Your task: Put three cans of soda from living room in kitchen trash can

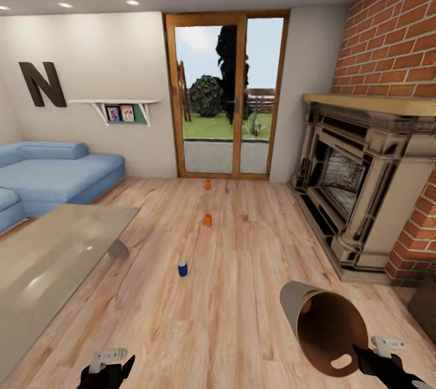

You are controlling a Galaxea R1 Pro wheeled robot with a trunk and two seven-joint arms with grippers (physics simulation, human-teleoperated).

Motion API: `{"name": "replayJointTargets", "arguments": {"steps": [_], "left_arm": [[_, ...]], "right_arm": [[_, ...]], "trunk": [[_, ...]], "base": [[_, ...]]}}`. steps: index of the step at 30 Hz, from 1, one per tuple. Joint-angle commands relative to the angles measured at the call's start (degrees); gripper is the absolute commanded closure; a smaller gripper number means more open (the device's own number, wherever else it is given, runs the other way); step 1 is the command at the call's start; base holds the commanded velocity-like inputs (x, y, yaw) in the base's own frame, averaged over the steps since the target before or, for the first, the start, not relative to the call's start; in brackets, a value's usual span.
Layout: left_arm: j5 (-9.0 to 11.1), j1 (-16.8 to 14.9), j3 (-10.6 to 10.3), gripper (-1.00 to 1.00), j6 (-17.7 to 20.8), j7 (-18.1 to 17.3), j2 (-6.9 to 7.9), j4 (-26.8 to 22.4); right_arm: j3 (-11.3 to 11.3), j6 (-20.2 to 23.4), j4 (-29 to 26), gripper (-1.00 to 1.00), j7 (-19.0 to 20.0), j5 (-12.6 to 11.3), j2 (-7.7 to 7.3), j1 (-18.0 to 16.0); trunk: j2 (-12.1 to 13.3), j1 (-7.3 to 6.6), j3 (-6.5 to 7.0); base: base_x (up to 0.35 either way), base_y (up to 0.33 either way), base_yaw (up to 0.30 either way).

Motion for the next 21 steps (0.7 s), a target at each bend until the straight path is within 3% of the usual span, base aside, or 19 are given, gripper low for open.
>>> {"name": "replayJointTargets", "arguments": {"steps": [1,10,21], "left_arm": [[0.0,0.0,0.0,-1.0,0.0,0.0,0.0,0.0],[0.0,0.0,0.0,-1.0,0.0,-0.2,0.0,0.0],[-0.1,0.0,0.0,-1.0,0.1,-0.2,0.0,0.1]], "right_arm": [[-0.1,0.0,-0.1,1.0,0.0,-0.2,0.01,0.0],[-0.1,0.0,-0.1,1.0,0.0,0.1,0.11,0.0],[0.3,0.0,0.0,1.0,0.0,0.5,0.17,0.0]], "trunk": [[0.0,0.0,0.07],[0.0,0.0,0.4],[0.0,0.0,0.42]], "base": [[0.32,-0.001,-0.205],[0.321,0.0,-0.153],[0.322,0.005,-0.015]]}}
